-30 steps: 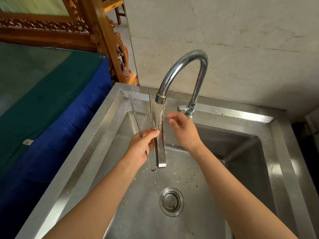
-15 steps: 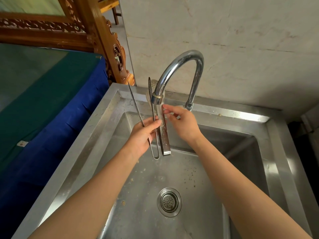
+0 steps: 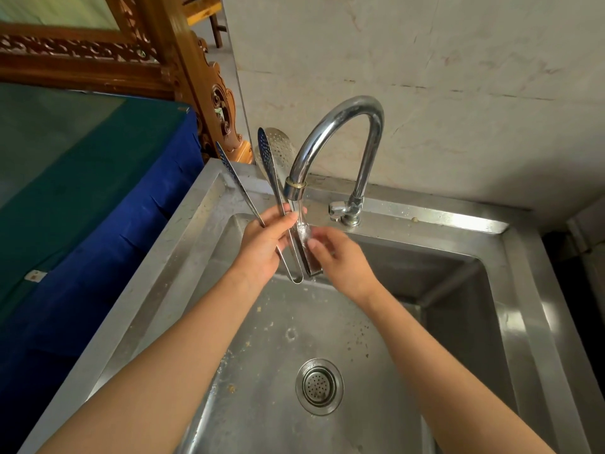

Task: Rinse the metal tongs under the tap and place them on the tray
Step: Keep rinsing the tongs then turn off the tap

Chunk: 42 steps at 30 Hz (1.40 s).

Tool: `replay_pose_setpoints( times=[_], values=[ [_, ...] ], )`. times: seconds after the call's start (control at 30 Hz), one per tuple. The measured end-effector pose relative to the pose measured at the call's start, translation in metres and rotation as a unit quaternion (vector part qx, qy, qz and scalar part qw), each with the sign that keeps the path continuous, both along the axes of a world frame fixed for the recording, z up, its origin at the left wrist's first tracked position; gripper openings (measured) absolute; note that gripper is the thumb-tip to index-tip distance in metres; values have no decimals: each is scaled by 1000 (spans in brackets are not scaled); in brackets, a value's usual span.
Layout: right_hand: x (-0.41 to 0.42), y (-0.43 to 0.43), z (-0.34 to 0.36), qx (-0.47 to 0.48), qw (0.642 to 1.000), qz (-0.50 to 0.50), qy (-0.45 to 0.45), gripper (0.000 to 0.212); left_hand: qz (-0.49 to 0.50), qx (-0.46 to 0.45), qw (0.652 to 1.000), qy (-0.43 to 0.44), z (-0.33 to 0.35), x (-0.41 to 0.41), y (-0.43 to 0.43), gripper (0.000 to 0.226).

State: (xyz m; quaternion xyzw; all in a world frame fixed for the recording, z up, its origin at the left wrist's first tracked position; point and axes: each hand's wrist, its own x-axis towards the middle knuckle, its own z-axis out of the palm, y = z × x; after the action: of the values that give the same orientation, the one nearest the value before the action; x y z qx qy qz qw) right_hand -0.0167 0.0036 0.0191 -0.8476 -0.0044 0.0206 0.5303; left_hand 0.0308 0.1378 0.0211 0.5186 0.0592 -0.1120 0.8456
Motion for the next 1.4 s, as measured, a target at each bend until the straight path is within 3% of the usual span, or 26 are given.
replay_pose_setpoints(
  times=[0.1,0.2,0.27,0.37,0.5,0.6,0.73,0.83,0.93,1.03,1.1,1.23,1.4],
  values=[
    [-8,8,-11,-38,999,13,31,20,8,-8,1000,7,-3,-8,-1,17],
    [-15,15,-18,-19,999,24,37,17,16,-46,999,20,-9,-18,0,28],
    [-20,18,-23,-15,998,31,48,19,16,-68,997,24,-14,-23,4,20],
    [-28,19,-30,-10,996,46,77,21,-3,-58,998,32,-18,-29,8,12],
    [-39,14,-34,-7,996,64,69,20,-53,-72,995,41,-23,-38,6,22],
    [-46,14,-33,28,998,40,39,18,-81,-81,993,37,-24,-42,2,27],
    [-51,14,-33,31,998,-33,36,31,-53,-46,996,57,-27,-46,-1,13],
    [-57,16,-34,3,998,-50,32,34,1,-26,996,89,-32,-52,-2,10],
    [-64,19,-36,-44,997,-60,22,24,66,23,989,131,-34,-54,-4,8],
    [-70,23,-36,-150,987,-64,-5,45,128,135,969,164,-39,-53,-6,13],
    [-72,24,-35,-199,977,-76,-19,45,139,173,960,170,-43,-53,-5,22],
    [-72,26,-35,-237,967,-93,-11,26,114,150,969,162,-45,-58,-7,36],
    [-83,33,-46,-328,944,-44,11,63,33,105,986,128,-40,-61,-23,57]
  ],
)
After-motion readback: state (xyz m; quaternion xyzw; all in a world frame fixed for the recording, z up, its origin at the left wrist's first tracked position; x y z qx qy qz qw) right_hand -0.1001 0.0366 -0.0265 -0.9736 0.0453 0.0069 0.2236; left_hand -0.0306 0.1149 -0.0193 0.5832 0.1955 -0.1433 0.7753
